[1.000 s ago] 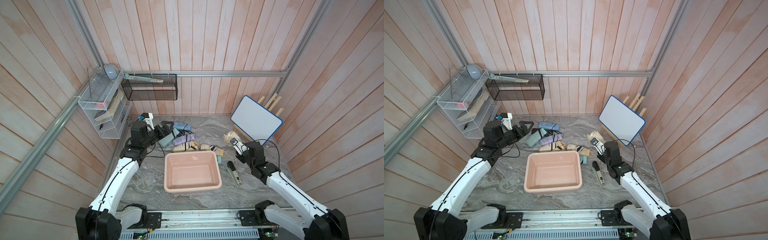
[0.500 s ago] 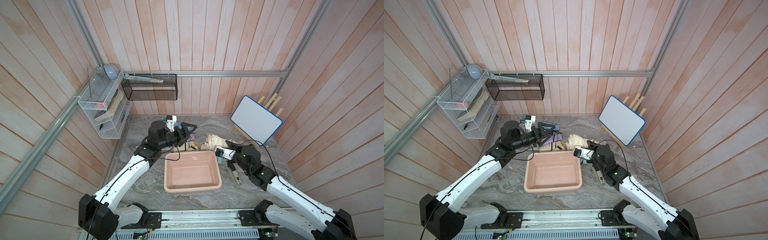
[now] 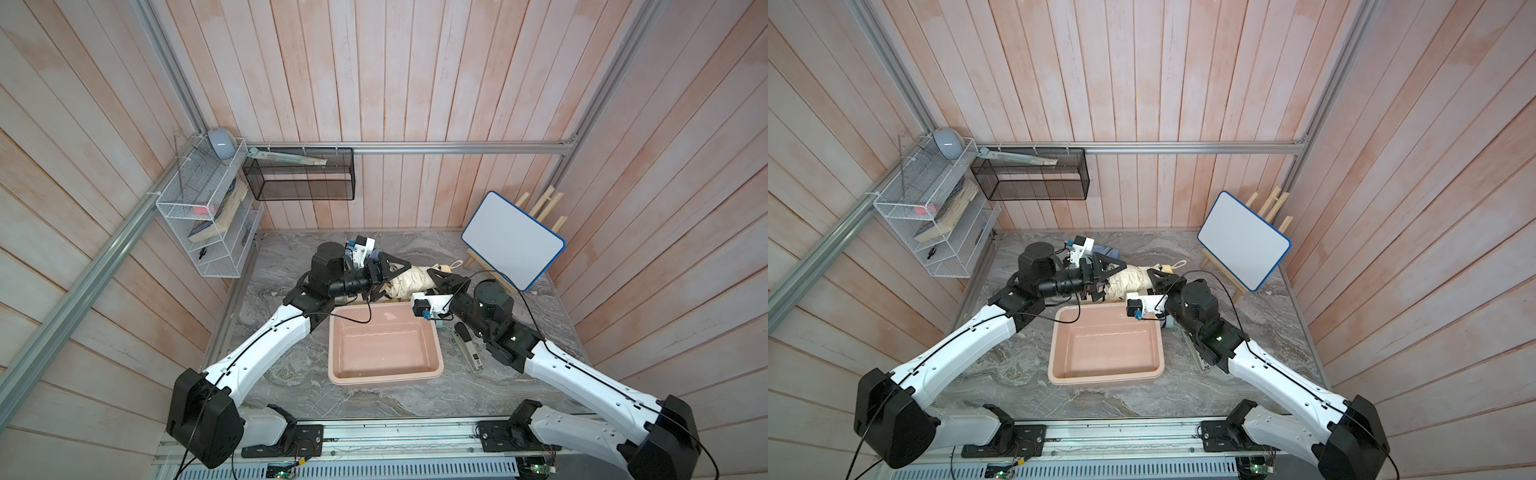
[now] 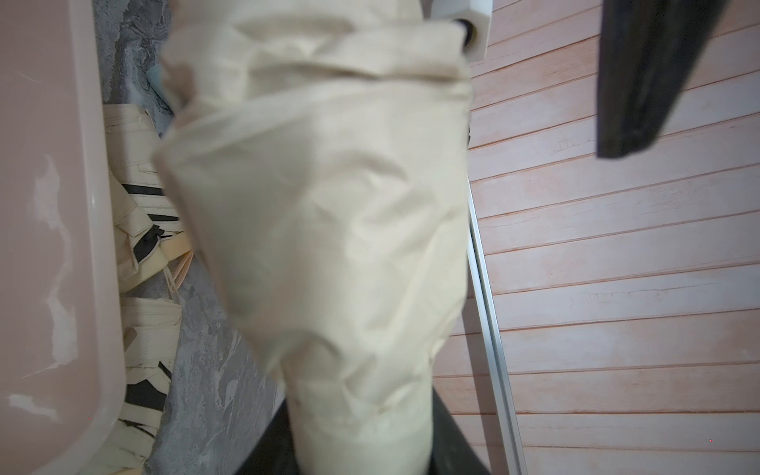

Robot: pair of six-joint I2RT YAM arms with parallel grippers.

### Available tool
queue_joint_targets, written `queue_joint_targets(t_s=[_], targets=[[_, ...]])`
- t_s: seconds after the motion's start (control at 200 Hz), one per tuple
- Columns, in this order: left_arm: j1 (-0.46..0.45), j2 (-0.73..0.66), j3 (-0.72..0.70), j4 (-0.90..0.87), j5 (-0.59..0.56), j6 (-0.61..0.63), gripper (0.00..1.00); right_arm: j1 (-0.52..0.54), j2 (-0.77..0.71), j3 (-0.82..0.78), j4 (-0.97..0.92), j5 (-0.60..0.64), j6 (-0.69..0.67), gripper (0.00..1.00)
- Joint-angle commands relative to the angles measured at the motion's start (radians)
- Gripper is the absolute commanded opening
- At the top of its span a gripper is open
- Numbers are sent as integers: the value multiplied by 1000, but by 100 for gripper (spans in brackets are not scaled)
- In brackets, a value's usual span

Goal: Put the umbrella into the storage box
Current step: Pick up the umbrella from the center of the board.

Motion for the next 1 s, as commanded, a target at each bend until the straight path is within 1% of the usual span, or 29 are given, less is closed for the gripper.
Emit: queue_joint_targets(t_s=[0.0,0.075,0.105,0.18,0.24,0.29,0.38,0.44,0.465,0.52,0.595,0.64,0.67,0.72,0.775,0.82,0.86,0.92,0.94,0.95,0.995], targets=[[-4,19,6,-15,54,29,100,19,-5,57,113,-38,-3,17],[-5,24,3,-13,55,25,100,20,-3,59,107,-30,-17,17],[-5,26,1,-8,59,22,96,20,-2,59,105,-27,-23,17],[-5,29,1,-4,62,22,84,20,-2,60,104,-15,-34,17],[-4,31,2,-2,62,22,80,20,-3,62,104,-12,-38,17],[-4,32,0,2,62,20,67,19,-3,63,102,-11,-39,17],[-2,30,-3,19,60,12,51,20,-5,62,96,-8,-42,18],[-2,26,-8,36,53,0,37,21,-4,63,95,-7,-38,21],[-2,24,-10,45,49,-7,35,23,-5,63,94,-3,-33,24],[-2,25,-16,87,39,-32,34,27,-7,63,94,0,-20,32],[-3,35,-15,151,37,-64,29,32,-16,66,97,10,24,53],[-2,40,-9,174,28,-72,25,36,-26,68,96,19,64,68],[-2,43,-7,184,16,-71,21,38,-37,70,92,24,102,75],[-2,41,-7,202,-14,-59,12,45,-62,70,75,33,173,82],[-2,32,-12,223,-78,-32,4,54,-92,81,33,41,299,86],[-2,21,-27,237,-145,2,0,60,-114,105,-30,47,427,87],[-2,8,-41,253,-211,35,0,67,-131,125,-73,64,572,87],[-6,-15,-79,297,-326,80,0,69,-152,151,-110,112,829,86],[-9,-21,-92,317,-362,98,0,70,-158,158,-124,128,943,86],[-11,-26,-99,330,-374,106,0,72,-161,163,-132,137,974,86],[-22,-41,-131,386,-452,153,0,72,-164,183,-178,178,1195,85]])
